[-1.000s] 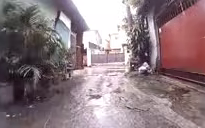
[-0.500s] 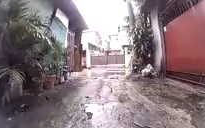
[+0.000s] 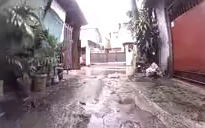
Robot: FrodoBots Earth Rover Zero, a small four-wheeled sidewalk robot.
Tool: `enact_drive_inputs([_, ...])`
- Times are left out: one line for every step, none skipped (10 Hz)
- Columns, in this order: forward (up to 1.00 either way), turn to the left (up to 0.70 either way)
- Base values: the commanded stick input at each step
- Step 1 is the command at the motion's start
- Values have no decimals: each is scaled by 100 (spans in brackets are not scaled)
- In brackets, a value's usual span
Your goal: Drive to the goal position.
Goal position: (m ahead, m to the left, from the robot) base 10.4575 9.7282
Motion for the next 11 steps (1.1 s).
enact_drive_inputs([70, 0])
enact_drive_inputs([70, 0])
enact_drive_inputs([70, 3])
enact_drive_inputs([70, 15])
enact_drive_inputs([70, 0])
enact_drive_inputs([70, 0])
enact_drive_inputs([70, 0])
enact_drive_inputs([70, 0])
enact_drive_inputs([70, 0])
enact_drive_inputs([70, 0])
enact_drive_inputs([70, 0])
